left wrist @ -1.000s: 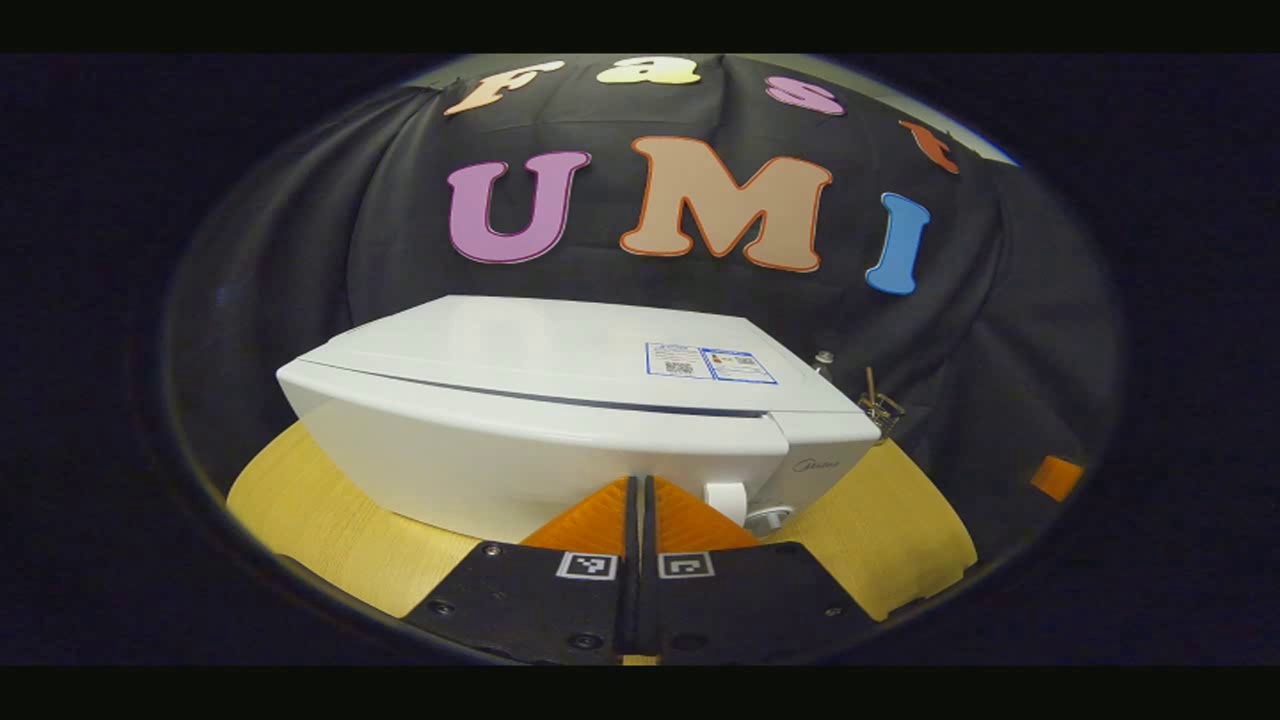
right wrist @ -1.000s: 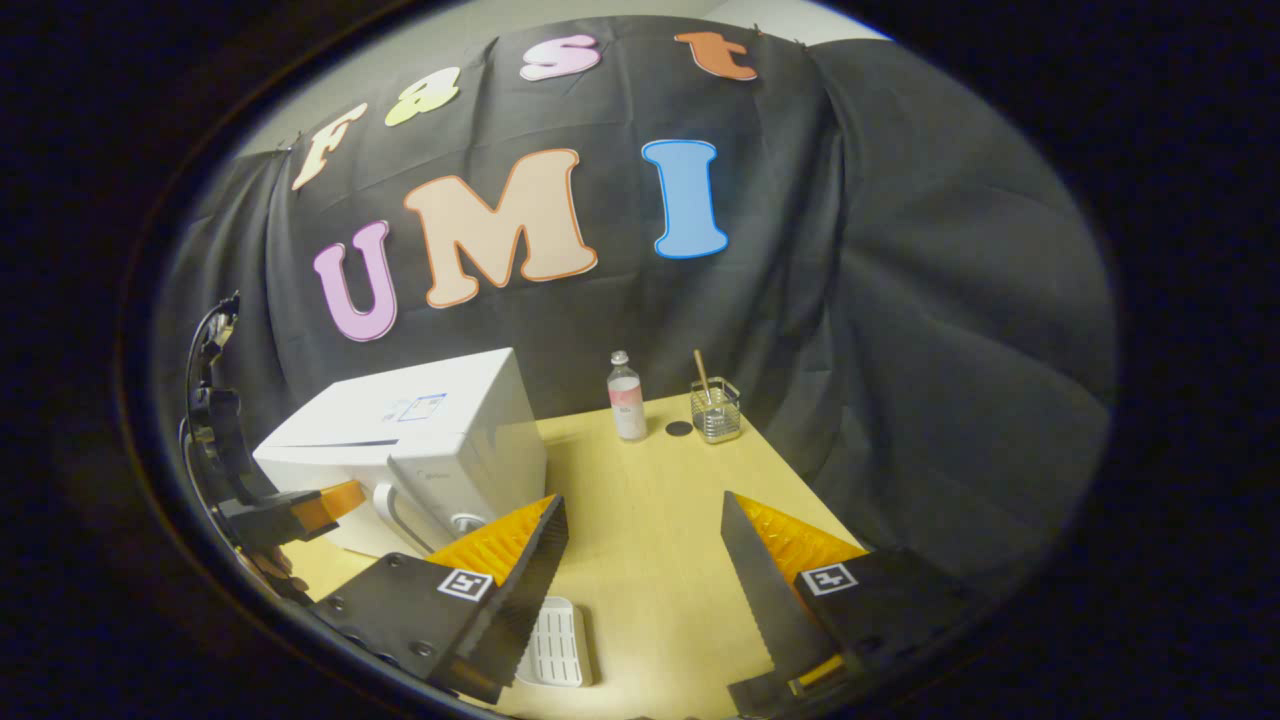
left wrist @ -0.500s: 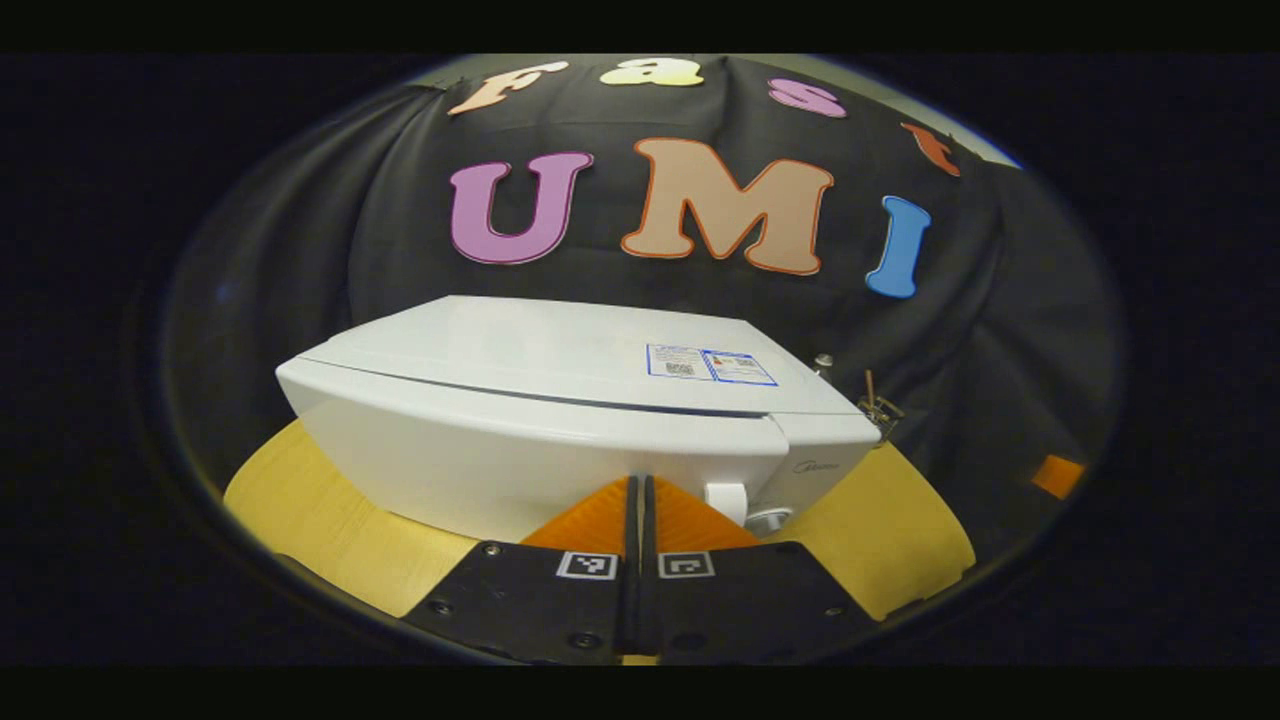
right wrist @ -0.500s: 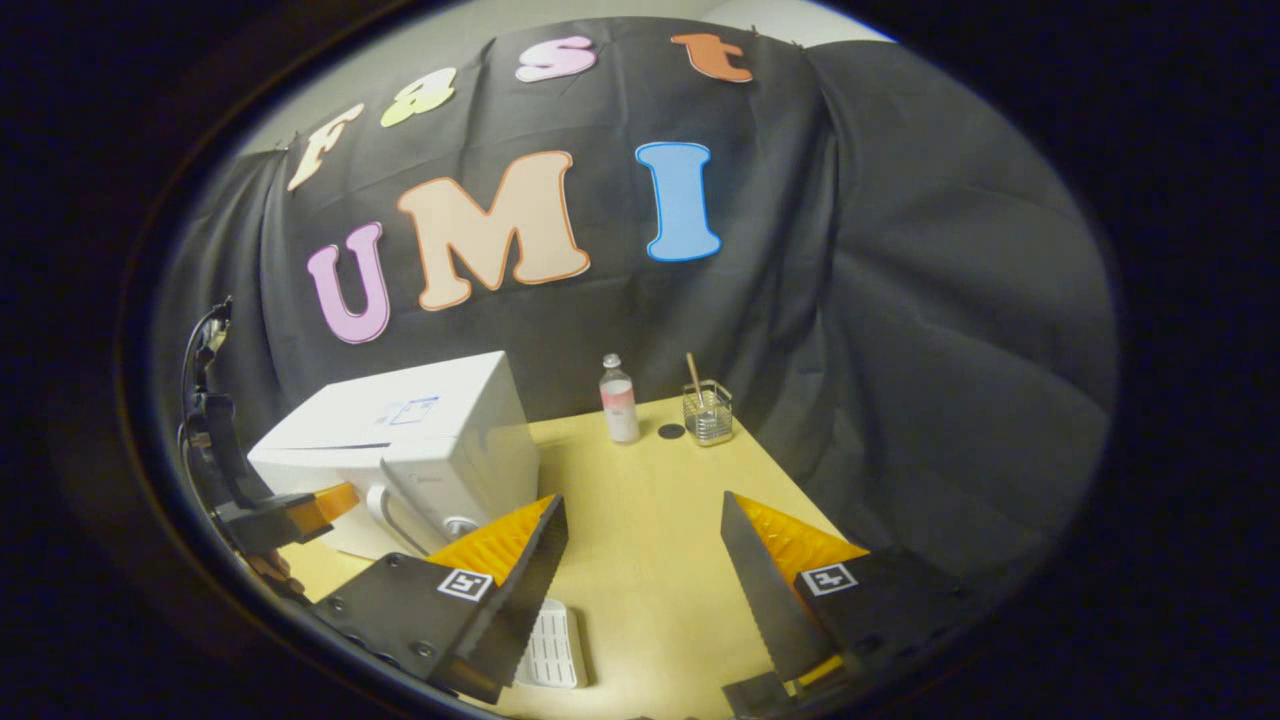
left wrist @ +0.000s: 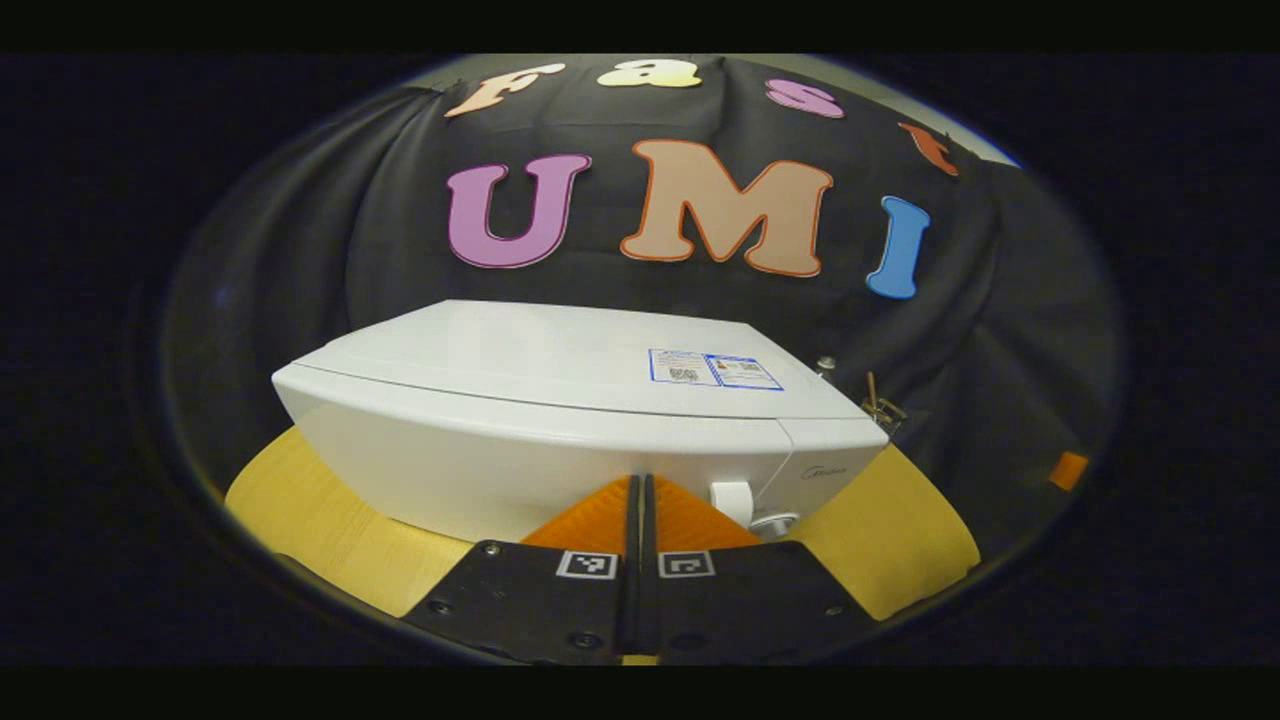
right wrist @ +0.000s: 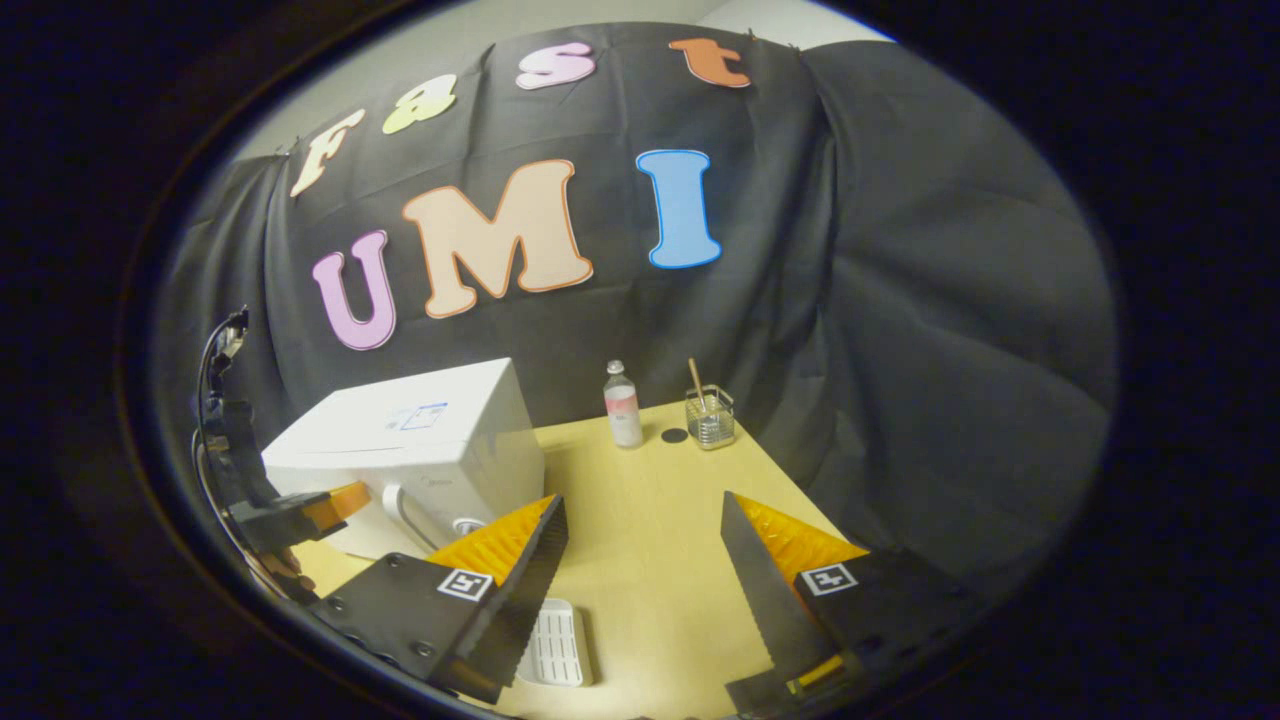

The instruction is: Open the microwave oven with the left hand, put the food in, and close the microwave oven.

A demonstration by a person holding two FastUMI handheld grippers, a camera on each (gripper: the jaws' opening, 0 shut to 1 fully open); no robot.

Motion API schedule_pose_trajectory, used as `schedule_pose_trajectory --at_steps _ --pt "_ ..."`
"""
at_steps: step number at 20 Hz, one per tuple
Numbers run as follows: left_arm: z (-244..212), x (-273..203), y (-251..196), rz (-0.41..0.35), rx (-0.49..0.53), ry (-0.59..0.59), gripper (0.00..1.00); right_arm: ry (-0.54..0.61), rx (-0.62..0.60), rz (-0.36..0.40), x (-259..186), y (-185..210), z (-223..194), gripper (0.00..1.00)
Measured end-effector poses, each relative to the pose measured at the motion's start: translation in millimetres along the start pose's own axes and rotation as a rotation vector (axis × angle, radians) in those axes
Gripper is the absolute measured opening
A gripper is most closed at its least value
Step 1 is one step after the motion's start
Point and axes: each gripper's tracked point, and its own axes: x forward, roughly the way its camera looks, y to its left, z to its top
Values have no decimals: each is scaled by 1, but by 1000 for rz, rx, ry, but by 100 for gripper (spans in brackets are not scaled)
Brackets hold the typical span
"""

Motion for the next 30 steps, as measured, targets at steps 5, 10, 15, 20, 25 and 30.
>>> schedule_pose_trajectory --at_steps 5,10,15,20,25,30 --pt "-13 -2 8 41 -20 46 1 -37 13 8 -5 -2 15 90" --pt "-4 -38 21 55 -15 10 1 -47 6 32 -10 6 23 90" --pt "27 -74 31 64 0 -46 6 -31 9 97 -11 26 26 95" --pt "52 -113 40 117 28 -122 26 -62 -25 159 -13 49 43 90" --pt "77 -146 44 144 -28 -184 59 -113 -71 201 -24 66 67 90" --pt "96 -163 59 179 -13 -246 96 -157 -100 240 -34 78 89 95"
